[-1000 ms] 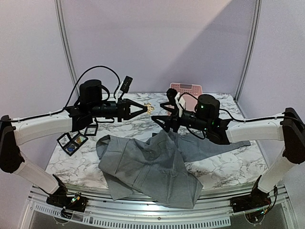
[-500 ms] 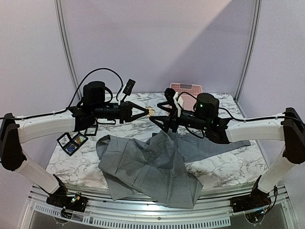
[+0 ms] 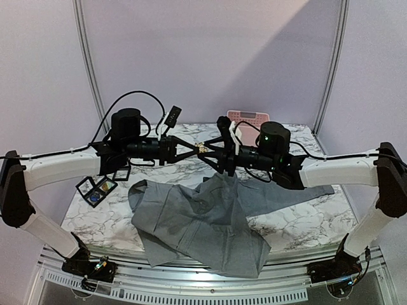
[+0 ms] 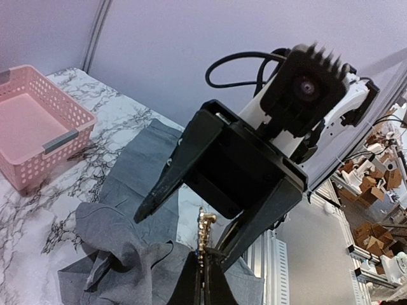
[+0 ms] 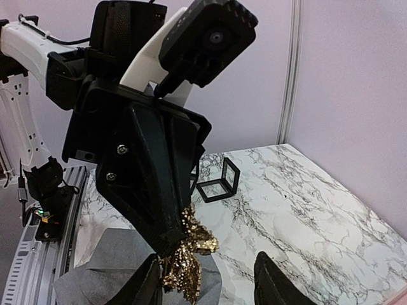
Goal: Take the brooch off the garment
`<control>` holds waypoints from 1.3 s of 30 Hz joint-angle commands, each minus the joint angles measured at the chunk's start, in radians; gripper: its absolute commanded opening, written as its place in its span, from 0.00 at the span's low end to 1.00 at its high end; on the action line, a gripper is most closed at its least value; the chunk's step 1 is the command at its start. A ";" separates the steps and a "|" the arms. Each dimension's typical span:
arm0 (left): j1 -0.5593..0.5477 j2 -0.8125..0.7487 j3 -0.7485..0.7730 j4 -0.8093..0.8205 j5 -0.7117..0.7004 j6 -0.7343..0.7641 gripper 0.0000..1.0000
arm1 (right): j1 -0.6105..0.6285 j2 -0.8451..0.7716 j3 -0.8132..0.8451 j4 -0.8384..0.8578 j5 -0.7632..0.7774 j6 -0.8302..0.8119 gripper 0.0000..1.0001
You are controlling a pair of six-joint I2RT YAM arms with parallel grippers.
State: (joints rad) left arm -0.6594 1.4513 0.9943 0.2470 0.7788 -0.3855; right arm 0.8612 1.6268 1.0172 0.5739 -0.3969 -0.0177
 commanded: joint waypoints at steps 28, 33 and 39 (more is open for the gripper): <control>0.003 0.098 0.015 0.274 0.216 -0.257 0.00 | -0.077 0.031 0.059 -0.057 -0.365 0.202 0.36; 0.015 0.112 0.006 0.334 0.223 -0.309 0.00 | -0.079 0.025 0.054 -0.060 -0.368 0.208 0.41; 0.023 0.121 0.004 0.358 0.225 -0.337 0.00 | -0.080 0.016 0.053 -0.061 -0.388 0.217 0.46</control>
State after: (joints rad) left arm -0.6502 1.5547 0.9943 0.5518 0.9878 -0.6868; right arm 0.7898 1.6421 1.0538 0.5289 -0.7578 0.1841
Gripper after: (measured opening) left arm 0.026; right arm 0.447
